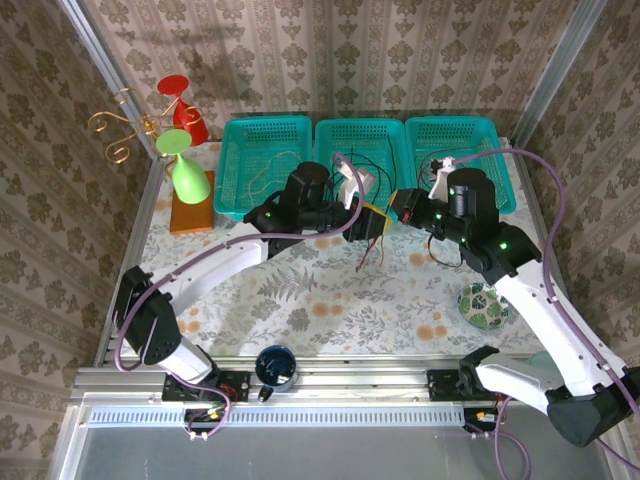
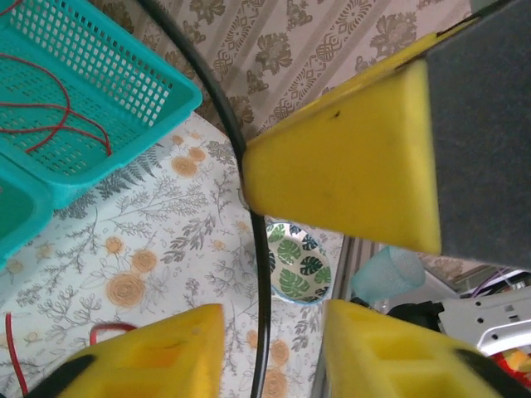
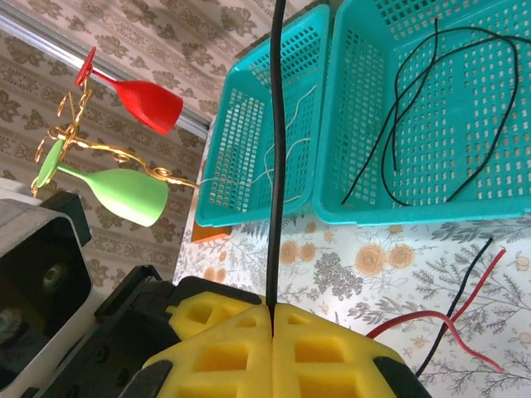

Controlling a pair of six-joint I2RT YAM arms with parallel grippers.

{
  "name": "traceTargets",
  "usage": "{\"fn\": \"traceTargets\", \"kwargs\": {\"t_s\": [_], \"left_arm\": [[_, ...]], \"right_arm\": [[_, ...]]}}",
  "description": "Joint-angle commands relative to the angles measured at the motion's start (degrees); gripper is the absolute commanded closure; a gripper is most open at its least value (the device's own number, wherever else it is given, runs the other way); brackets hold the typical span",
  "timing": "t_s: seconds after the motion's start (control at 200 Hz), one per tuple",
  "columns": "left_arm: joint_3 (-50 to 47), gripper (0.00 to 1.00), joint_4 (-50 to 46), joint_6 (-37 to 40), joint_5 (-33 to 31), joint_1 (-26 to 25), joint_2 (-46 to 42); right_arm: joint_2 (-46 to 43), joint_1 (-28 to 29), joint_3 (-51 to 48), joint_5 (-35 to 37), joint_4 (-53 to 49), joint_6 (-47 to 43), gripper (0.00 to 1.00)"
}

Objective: Untangle the cables

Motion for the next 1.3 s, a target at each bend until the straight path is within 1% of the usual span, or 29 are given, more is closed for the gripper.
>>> {"fn": "traceTargets", "kwargs": {"t_s": [0.0, 0.105, 0.16, 0.325, 0.345, 0.39, 0.465, 0.505, 0.545, 0.595, 0.625, 0.71, 0.785, 0.885, 0.98, 1.055, 1.075, 1.19, 1.295], "left_arm": [[1.8, 0.78, 1.6, 0.2, 0.2, -0.2, 0.4], [1.9, 0.94, 0.7, 0.1, -0.4, -0.2, 0.3], [1.9, 1.00, 0.4, 0.1, -0.8, -0.2, 0.2], [2.0, 1.00, -0.5, 0.0, -1.3, -0.1, 0.1], [2.1, 1.00, -0.7, 0.1, -1.4, -0.1, 0.0], [2.2, 1.00, -1.2, 0.1, -1.7, 0.1, -0.2], [2.2, 1.00, -1.8, -0.5, -2.0, 1.0, -1.2], [2.2, 1.00, -1.9, -1.1, -1.7, 1.6, -1.7], [2.5, 1.00, -2.4, -1.5, -1.1, 2.1, -1.9], [3.1, 1.00, -3.6, -1.4, -0.6, 2.5, -2.3], [3.5, 1.00, -4.5, -1.3, -0.4, 2.6, -2.4], [4.7, 1.00, -7.3, -0.3, 0.0, 3.1, -2.9], [5.3, 1.00, -8.6, 0.3, 0.1, 3.3, -3.2], [6.0, 1.00, -9.3, 0.1, 1.0, 3.7, -3.7], [7.3, 1.00, -10.6, 0.1, 1.6, 3.9, -3.6], [8.2, 1.00, -11.3, 0.4, 1.6, 4.0, -3.6], [8.4, 1.00, -11.5, 0.4, 3.3, 4.0, -3.6], [9.6, 1.00, -12.4, 0.4, 3.9, 4.1, -3.6], [10.3, 1.00, -13.3, 0.5, 4.2, 4.1, -3.8]], "right_arm": [[0.0, 0.6, 1.7, -0.6, 2.3, 1.0, 1.00], [-0.2, 0.6, 1.6, 0.0, 1.8, 0.6, 1.00], [-0.4, 0.6, 1.4, 0.2, 1.7, 0.5, 1.00], [-0.9, 0.7, 1.3, 0.3, 1.4, 0.1, 1.00], [-1.0, 0.7, 1.5, 0.6, 1.1, -0.4, 0.94], [-1.4, 0.6, 2.0, 2.0, -0.3, -1.9, 0.73], [-3.1, -0.7, 1.5, 3.1, -1.1, -3.8, 0.45], [-4.3, -2.7, 0.4, 1.2, 0.0, -3.5, 0.37], [-5.2, -5.0, -1.1, -1.9, 1.5, -2.4, 0.34], [-6.1, -7.8, -2.9, -5.3, 3.4, -1.9, 0.33], [-6.5, -9.0, -4.0, -6.2, 3.7, -2.4, 0.32], [-8.1, -11.3, -7.3, -5.6, 4.1, -6.1, 0.32], [-9.2, -13.4, -11.9, -6.2, 7.0, -8.2, 0.32], [-9.1, -13.7, -16.7, -8.2, 11.4, -13.6, 0.33], [-9.2, -12.3, -20.7, -7.2, 14.9, -19.5, 0.34], [-9.9, -10.0, -23.9, -5.8, 18.3, -24.6, 0.33], [-10.0, -9.3, -24.6, -5.6, 19.1, -26.1, 0.33], [-10.4, -5.0, -29.1, -5.3, 25.8, -34.2, 0.32], [-9.0, -1.9, -31.6, -5.5, 31.7, -39.7, 0.30]]}}
